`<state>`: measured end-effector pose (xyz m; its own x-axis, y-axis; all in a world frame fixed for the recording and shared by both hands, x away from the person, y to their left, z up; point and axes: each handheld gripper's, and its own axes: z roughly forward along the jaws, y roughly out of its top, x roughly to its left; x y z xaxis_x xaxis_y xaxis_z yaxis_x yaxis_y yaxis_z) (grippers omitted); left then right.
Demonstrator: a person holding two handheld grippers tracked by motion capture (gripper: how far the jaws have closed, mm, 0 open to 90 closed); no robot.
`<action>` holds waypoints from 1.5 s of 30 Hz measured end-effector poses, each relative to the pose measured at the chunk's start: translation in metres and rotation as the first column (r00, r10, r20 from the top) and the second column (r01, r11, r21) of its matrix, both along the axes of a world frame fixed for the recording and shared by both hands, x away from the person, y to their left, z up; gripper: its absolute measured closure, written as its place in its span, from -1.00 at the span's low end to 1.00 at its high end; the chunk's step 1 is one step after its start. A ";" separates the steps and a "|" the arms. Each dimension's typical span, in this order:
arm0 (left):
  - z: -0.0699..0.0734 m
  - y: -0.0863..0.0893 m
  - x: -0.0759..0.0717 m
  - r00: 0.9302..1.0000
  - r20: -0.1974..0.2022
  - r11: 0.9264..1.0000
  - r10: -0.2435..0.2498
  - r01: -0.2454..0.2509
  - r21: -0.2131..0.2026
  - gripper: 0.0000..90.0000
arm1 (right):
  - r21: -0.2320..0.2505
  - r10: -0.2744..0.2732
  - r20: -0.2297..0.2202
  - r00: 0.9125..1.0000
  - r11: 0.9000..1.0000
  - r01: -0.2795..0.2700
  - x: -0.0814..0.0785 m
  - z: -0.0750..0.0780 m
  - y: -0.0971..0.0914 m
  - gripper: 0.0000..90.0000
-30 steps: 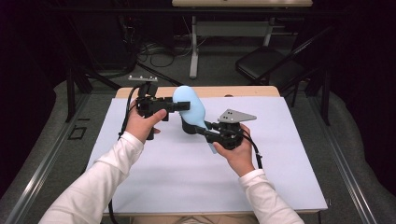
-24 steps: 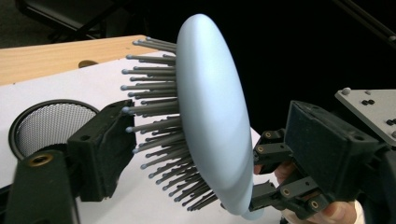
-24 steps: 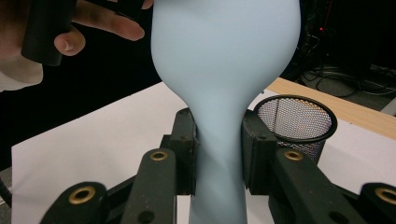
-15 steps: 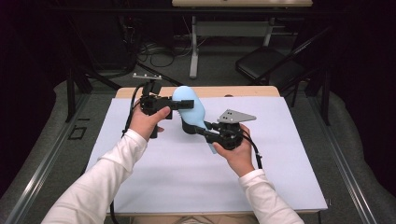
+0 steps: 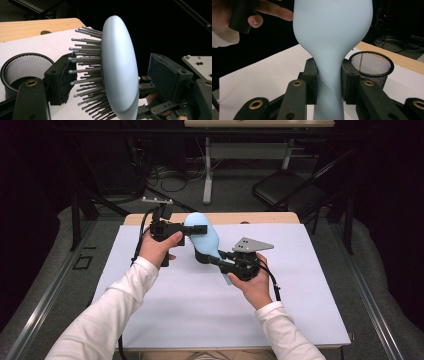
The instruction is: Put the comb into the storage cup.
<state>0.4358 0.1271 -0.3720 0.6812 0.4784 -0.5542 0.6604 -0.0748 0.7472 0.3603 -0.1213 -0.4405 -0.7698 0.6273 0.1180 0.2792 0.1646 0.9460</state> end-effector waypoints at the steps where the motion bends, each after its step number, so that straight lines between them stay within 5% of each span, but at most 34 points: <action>1: 0.000 0.000 0.000 1.000 0.005 1.000 -0.001 0.001 0.000 -0.47 | 0.000 0.001 0.000 1.000 1.000 -0.001 0.000 0.000 0.000 0.56; 15: -0.001 0.000 0.004 0.999 -0.039 0.999 -0.007 0.005 -0.032 -0.32 | 0.002 0.003 -0.001 1.000 1.000 -0.003 0.000 0.000 0.000 0.56; 26: -0.001 -0.002 0.002 0.999 -0.038 1.000 -0.002 0.002 0.000 -0.23 | -0.001 0.004 0.001 1.000 1.000 -0.004 0.000 -0.001 0.001 0.56; 45: -0.002 0.000 0.003 0.997 -0.083 1.000 0.007 -0.008 -0.016 -0.21 | -0.004 0.011 -0.001 1.000 1.000 -0.011 0.000 -0.003 0.002 0.56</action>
<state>0.4387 0.1268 -0.3743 0.6290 0.4736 -0.6165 0.7207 -0.0581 0.6908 0.3602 -0.1190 -0.4431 -0.7765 0.6194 0.1157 0.2780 0.1719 0.9451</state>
